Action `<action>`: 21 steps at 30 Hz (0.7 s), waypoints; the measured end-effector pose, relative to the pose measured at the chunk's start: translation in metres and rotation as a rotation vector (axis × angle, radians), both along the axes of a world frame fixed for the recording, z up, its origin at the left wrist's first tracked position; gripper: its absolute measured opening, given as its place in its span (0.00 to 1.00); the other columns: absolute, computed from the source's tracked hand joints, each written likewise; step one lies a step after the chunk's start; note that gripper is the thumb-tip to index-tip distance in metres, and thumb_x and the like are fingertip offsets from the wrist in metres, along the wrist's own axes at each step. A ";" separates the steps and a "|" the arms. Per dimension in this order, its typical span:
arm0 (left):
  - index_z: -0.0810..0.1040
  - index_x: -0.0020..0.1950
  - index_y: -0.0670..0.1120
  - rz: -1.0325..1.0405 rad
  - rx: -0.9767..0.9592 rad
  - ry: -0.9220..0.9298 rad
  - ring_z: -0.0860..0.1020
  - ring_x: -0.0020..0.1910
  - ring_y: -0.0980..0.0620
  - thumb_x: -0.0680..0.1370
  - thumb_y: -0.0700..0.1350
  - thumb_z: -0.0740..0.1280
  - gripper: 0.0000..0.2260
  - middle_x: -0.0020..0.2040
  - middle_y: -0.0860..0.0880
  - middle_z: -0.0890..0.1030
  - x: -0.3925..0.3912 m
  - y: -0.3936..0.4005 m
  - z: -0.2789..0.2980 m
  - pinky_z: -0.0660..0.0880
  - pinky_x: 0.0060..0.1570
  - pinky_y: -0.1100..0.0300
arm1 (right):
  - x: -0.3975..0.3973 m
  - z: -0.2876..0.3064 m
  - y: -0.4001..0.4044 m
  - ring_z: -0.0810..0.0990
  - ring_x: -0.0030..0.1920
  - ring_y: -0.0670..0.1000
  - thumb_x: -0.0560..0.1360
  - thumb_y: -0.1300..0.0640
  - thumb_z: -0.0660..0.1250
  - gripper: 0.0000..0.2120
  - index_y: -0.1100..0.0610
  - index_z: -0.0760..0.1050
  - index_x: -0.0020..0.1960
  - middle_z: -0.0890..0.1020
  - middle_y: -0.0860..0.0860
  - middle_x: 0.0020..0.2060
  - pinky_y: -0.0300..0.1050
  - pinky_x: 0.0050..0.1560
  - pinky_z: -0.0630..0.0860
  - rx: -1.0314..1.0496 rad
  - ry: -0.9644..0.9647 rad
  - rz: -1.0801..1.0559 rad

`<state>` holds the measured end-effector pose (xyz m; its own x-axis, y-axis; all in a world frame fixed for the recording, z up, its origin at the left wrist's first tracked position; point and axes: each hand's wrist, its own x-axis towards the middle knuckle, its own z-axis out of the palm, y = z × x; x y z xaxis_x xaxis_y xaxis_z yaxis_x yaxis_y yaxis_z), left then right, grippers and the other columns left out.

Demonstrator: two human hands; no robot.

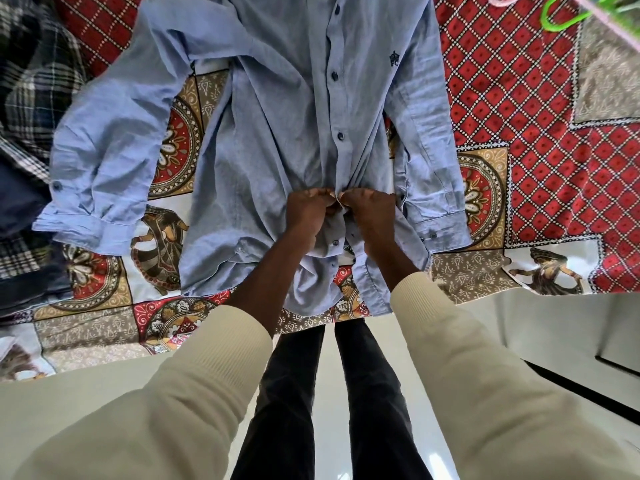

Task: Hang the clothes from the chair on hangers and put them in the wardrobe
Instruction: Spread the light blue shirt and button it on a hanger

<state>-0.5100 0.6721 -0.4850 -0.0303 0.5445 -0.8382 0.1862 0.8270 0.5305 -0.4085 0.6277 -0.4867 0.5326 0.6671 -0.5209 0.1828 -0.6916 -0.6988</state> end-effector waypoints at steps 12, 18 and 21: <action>0.81 0.33 0.46 -0.087 0.064 0.079 0.78 0.29 0.53 0.69 0.43 0.77 0.08 0.30 0.50 0.81 -0.004 0.004 0.001 0.72 0.32 0.64 | -0.018 -0.005 -0.013 0.81 0.46 0.53 0.75 0.55 0.65 0.08 0.54 0.83 0.47 0.83 0.52 0.46 0.44 0.43 0.72 0.010 -0.301 0.213; 0.82 0.39 0.45 -0.061 0.161 0.096 0.80 0.30 0.57 0.74 0.36 0.72 0.06 0.33 0.50 0.81 -0.001 -0.005 -0.008 0.78 0.37 0.62 | -0.004 -0.019 -0.010 0.80 0.45 0.51 0.71 0.56 0.68 0.05 0.52 0.83 0.45 0.83 0.49 0.45 0.45 0.45 0.75 0.101 -0.181 0.178; 0.82 0.51 0.37 -0.107 0.259 0.157 0.73 0.22 0.69 0.79 0.36 0.64 0.08 0.30 0.57 0.75 0.001 -0.015 -0.009 0.70 0.27 0.73 | -0.005 -0.021 -0.008 0.77 0.44 0.52 0.71 0.59 0.65 0.05 0.56 0.80 0.43 0.81 0.53 0.44 0.43 0.41 0.69 0.143 -0.177 0.247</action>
<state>-0.5086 0.6571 -0.4943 -0.0792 0.7462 -0.6610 0.3611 0.6395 0.6787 -0.4135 0.6199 -0.5072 0.4199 0.8468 -0.3264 0.4599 -0.5086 -0.7279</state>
